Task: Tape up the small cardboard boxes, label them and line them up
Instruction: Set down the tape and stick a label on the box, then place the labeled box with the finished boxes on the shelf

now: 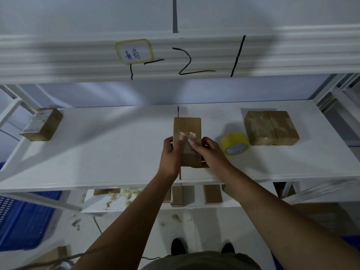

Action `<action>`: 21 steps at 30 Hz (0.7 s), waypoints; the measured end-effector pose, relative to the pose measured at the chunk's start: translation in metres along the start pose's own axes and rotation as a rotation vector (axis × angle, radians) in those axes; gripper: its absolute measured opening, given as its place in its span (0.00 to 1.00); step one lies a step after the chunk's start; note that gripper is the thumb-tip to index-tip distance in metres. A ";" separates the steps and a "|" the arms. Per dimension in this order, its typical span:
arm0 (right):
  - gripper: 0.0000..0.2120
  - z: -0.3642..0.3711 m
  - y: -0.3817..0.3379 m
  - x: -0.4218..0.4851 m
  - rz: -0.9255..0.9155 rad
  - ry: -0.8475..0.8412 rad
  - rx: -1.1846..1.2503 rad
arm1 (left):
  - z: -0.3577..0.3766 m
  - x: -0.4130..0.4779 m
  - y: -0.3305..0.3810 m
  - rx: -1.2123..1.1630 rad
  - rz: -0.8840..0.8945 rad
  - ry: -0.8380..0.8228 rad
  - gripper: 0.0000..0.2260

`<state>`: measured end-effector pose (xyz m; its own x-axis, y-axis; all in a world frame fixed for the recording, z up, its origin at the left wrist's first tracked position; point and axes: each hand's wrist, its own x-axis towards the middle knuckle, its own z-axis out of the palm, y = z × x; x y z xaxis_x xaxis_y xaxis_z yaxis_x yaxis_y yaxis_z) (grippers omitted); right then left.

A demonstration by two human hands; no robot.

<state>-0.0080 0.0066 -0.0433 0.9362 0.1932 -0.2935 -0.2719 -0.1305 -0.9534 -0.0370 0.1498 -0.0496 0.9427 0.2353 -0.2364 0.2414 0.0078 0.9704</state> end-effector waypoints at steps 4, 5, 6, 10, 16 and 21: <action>0.32 0.006 0.001 0.000 -0.112 0.067 -0.187 | -0.006 0.002 -0.002 0.083 0.003 0.063 0.24; 0.31 0.008 0.002 0.001 -0.114 0.085 -0.188 | -0.008 0.003 -0.002 0.067 -0.012 0.049 0.22; 0.30 0.010 0.001 0.000 -0.112 0.101 -0.179 | -0.011 0.003 0.000 0.046 -0.023 0.018 0.21; 0.32 0.014 -0.002 -0.003 -0.015 0.093 0.025 | -0.021 0.003 0.007 0.046 -0.070 -0.071 0.24; 0.23 0.014 -0.008 -0.015 -0.083 0.114 -0.075 | -0.023 -0.007 0.010 0.251 0.092 0.206 0.29; 0.16 0.009 -0.015 -0.024 -0.251 0.007 -0.044 | -0.016 -0.030 0.031 -0.142 0.003 -0.150 0.22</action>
<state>-0.0284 0.0123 -0.0221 0.9748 0.2179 -0.0477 -0.0213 -0.1219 -0.9923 -0.0617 0.1584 -0.0117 0.9696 0.0877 -0.2282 0.2141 0.1466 0.9658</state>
